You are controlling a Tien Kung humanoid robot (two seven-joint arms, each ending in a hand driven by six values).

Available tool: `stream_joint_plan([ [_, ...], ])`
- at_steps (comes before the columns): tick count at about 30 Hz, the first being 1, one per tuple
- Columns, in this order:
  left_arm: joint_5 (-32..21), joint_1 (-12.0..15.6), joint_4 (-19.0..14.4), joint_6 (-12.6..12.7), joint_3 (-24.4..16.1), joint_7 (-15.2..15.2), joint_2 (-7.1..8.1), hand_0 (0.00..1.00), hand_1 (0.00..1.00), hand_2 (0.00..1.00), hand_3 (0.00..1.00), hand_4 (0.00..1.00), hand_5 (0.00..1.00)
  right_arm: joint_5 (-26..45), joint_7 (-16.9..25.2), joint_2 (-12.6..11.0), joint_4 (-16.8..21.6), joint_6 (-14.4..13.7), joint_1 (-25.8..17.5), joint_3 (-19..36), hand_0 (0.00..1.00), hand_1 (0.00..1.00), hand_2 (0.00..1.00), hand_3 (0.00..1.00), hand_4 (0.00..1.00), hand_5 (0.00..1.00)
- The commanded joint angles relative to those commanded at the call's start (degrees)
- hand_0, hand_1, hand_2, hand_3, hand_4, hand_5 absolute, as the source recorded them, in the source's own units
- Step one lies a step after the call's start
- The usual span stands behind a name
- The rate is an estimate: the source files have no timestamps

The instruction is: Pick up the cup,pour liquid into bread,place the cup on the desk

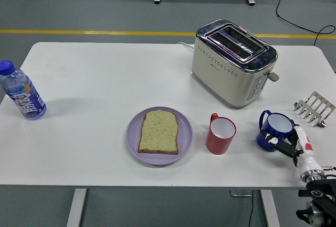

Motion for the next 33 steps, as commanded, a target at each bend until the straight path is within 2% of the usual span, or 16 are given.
stream_joint_plan([
  [11, 0.7, 0.2, 0.0, 0.1, -0.4, 0.2, -0.06, 0.690, 0.756, 0.773, 0.611, 0.396, 0.998, 0.9, 0.8, 0.0, 0.1, -0.3, -0.2, -0.1, 0.678, 0.573, 0.649, 0.737, 0.851, 0.158],
  [12, 0.7, 0.2, 0.0, 0.1, -0.4, 0.2, -0.06, 0.690, 0.756, 0.773, 0.611, 0.396, 0.998, 1.0, 0.9, 0.0, 0.1, -0.3, -0.2, -0.1, 0.615, 0.551, 0.636, 0.728, 0.840, 0.153],
  [23, 0.0, 0.2, 0.0, 0.0, 0.0, 0.0, -0.07, 0.690, 0.756, 0.773, 0.611, 0.396, 0.998, 1.8, 2.1, 0.2, 0.5, -0.9, -0.2, 1.4, 0.585, 0.524, 0.610, 0.718, 0.826, 0.135],
  [24, -0.1, 0.2, 0.0, 0.0, 0.1, 0.0, -0.07, 0.690, 0.756, 0.773, 0.611, 0.396, 0.998, 1.9, 2.2, 0.2, 0.6, -1.0, -0.2, 1.7, 0.518, 0.479, 0.578, 0.699, 0.822, 0.136],
  [29, -0.3, 0.2, 0.0, -0.1, 0.2, 0.0, -0.07, 0.690, 0.756, 0.773, 0.611, 0.396, 0.998, 1.9, 2.5, 0.1, 1.2, -1.5, -0.2, 2.5, 0.518, 0.479, 0.578, 0.699, 0.822, 0.136],
  [30, -0.3, 0.2, 0.0, -0.1, 0.2, 0.0, -0.07, 0.690, 0.756, 0.773, 0.611, 0.396, 0.998, 1.8, 2.4, 0.1, 1.4, -1.5, -0.2, 2.6, 0.479, 0.450, 0.557, 0.687, 0.815, 0.127],
  [33, -0.4, 0.2, 0.0, -0.1, 0.3, 0.0, -0.07, 0.690, 0.756, 0.773, 0.611, 0.396, 0.998, 1.5, 2.3, -0.1, 2.1, -1.6, -0.4, 3.2, 0.479, 0.450, 0.557, 0.687, 0.815, 0.127],
])
